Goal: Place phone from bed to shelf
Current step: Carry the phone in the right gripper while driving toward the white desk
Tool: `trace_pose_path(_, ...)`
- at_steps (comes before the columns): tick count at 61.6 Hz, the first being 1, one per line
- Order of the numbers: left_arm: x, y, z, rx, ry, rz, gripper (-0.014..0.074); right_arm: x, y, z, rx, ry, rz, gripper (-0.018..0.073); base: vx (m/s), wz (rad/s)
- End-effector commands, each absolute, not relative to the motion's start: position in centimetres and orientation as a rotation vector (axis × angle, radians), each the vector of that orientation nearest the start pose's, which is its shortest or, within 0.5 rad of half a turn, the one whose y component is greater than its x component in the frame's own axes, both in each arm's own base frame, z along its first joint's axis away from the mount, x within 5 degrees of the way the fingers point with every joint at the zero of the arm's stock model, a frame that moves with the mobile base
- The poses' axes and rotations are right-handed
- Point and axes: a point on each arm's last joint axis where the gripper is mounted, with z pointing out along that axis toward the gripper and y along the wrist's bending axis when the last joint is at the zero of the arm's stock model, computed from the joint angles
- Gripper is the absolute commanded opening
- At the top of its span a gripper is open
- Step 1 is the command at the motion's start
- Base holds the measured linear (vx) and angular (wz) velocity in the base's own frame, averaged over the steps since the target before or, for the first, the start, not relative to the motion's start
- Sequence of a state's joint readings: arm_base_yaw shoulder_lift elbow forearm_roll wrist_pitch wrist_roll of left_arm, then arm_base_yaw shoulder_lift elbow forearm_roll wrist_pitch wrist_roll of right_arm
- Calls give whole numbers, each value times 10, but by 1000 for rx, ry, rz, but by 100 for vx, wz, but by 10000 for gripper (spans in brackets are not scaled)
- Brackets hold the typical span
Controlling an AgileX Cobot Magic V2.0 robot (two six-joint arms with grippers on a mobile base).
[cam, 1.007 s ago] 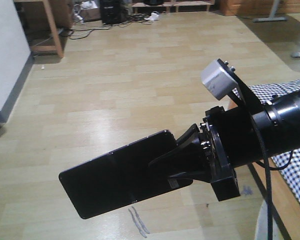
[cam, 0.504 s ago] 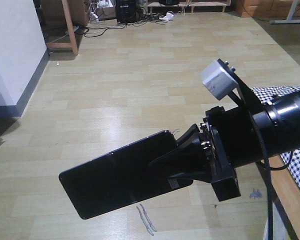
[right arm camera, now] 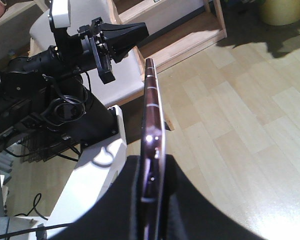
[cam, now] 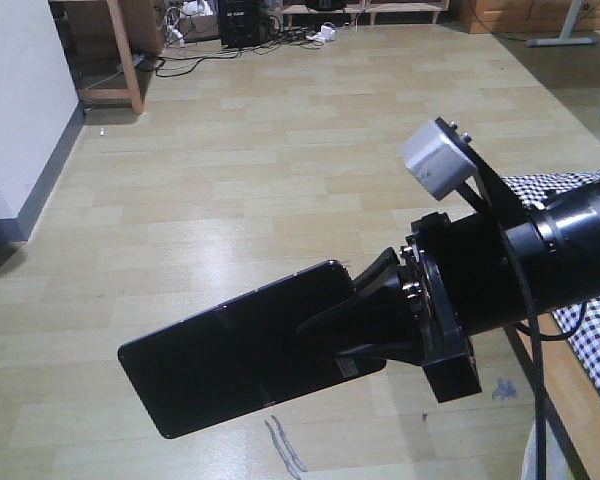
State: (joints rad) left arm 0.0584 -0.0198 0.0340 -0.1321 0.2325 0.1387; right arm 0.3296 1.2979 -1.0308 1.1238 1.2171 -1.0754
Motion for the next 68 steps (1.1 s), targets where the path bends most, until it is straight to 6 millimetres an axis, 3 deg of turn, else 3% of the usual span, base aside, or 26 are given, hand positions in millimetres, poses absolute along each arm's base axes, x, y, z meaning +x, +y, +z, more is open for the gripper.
trace_pose_path(1,56,1,188,-30,1652,22,1,186,151,362,-1200,1885,1342,-1,7,-5)
trace_pose_path(68,56,1,188,-30,1652,22,1,186,151,362,-1200,1885,1342,-1,11,7)
